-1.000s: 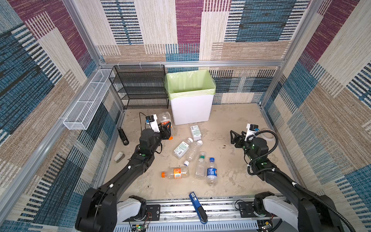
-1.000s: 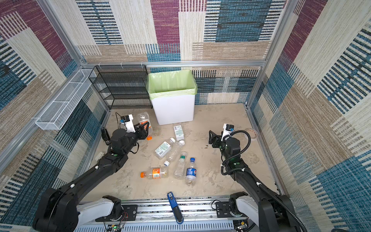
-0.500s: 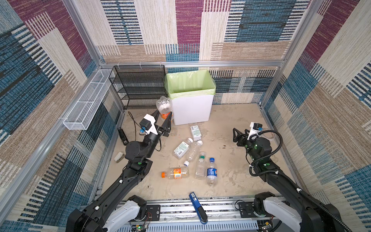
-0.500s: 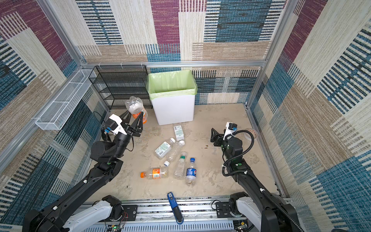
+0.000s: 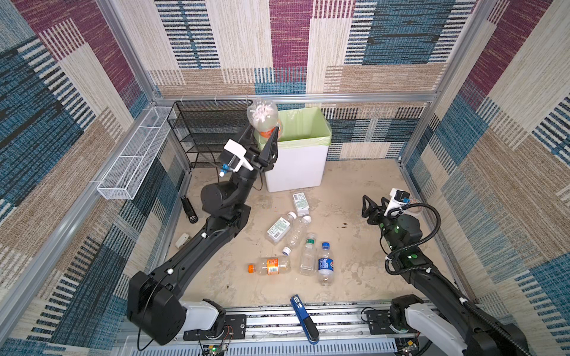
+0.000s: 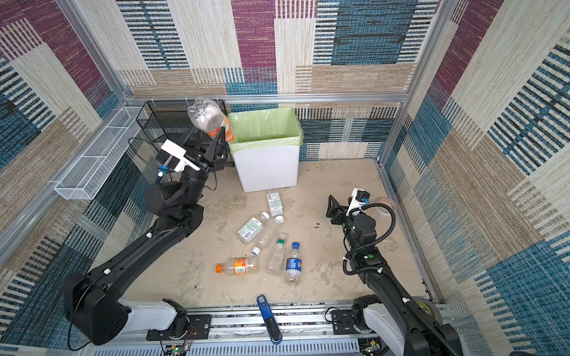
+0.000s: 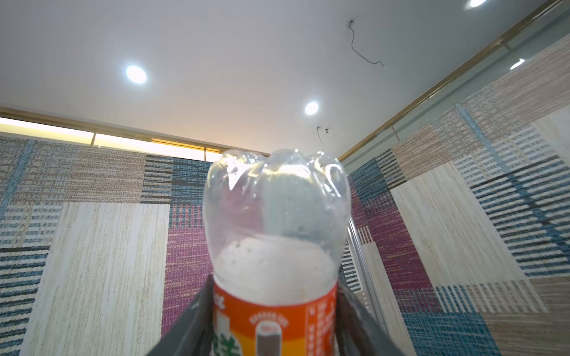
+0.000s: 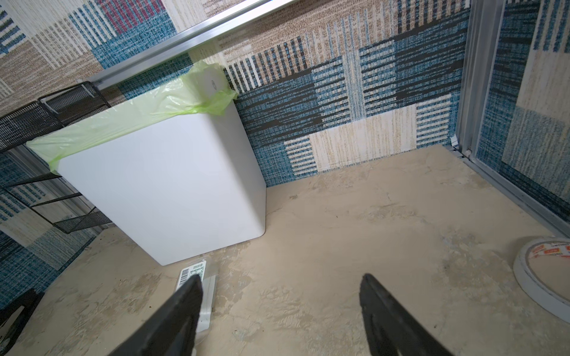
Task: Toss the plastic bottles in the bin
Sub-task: 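Lift the juice bottle with the left gripper and release it over the bin, then lower the left gripper onto the orange-capped bottle while the right gripper moves forward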
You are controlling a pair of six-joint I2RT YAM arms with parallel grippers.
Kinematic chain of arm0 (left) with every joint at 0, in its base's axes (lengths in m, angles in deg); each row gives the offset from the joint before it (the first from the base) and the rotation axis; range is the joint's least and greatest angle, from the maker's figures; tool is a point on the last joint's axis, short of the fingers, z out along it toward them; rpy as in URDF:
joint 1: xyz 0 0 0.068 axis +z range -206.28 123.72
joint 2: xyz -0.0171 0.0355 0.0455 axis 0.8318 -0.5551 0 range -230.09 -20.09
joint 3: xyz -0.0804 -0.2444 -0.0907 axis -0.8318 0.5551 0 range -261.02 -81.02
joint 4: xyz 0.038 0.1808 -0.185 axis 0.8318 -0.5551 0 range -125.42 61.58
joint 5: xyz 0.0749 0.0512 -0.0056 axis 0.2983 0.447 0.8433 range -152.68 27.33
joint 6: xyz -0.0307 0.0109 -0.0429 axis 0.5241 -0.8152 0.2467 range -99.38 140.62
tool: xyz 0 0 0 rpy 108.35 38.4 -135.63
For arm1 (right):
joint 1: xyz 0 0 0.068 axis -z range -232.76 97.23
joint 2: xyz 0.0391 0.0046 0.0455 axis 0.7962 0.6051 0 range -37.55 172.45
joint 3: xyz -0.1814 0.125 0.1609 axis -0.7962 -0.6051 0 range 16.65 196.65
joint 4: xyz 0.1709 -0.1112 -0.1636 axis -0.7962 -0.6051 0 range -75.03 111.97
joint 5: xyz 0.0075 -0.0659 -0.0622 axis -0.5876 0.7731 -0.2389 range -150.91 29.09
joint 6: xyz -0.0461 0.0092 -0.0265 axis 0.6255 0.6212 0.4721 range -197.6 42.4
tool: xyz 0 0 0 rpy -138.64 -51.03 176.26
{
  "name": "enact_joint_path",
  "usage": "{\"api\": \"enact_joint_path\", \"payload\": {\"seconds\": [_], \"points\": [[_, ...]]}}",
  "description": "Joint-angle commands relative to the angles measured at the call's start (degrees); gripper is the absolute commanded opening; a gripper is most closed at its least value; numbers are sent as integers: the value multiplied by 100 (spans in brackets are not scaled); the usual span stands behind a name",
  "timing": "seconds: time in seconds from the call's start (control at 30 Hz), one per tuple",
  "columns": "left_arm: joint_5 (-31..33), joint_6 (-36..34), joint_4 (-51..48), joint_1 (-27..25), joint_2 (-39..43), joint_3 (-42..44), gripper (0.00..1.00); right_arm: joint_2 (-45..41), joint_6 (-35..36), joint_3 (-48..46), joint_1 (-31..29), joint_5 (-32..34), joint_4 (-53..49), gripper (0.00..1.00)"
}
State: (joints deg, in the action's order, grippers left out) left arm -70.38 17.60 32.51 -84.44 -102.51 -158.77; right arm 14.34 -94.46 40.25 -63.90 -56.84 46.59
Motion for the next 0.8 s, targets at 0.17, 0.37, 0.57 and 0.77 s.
{"api": "enact_joint_path", "payload": {"seconds": [0.17, 0.37, 0.57, 0.77], "points": [[-57, 1375, -5251, 612, -2058, -3772, 84, 41, -191, -33, -3, -307, 468, 80], [-64, 1170, -5830, 673, -2165, -4219, 90, -195, -199, -247, -3, -249, 463, 80], [-63, 1172, -5724, 690, -1784, -3570, 89, -286, -221, -248, -3, -355, 295, 80], [-77, 1131, -5897, 770, -845, -1995, 86, 16, -131, 460, -3, -1103, -1303, 81]]}}
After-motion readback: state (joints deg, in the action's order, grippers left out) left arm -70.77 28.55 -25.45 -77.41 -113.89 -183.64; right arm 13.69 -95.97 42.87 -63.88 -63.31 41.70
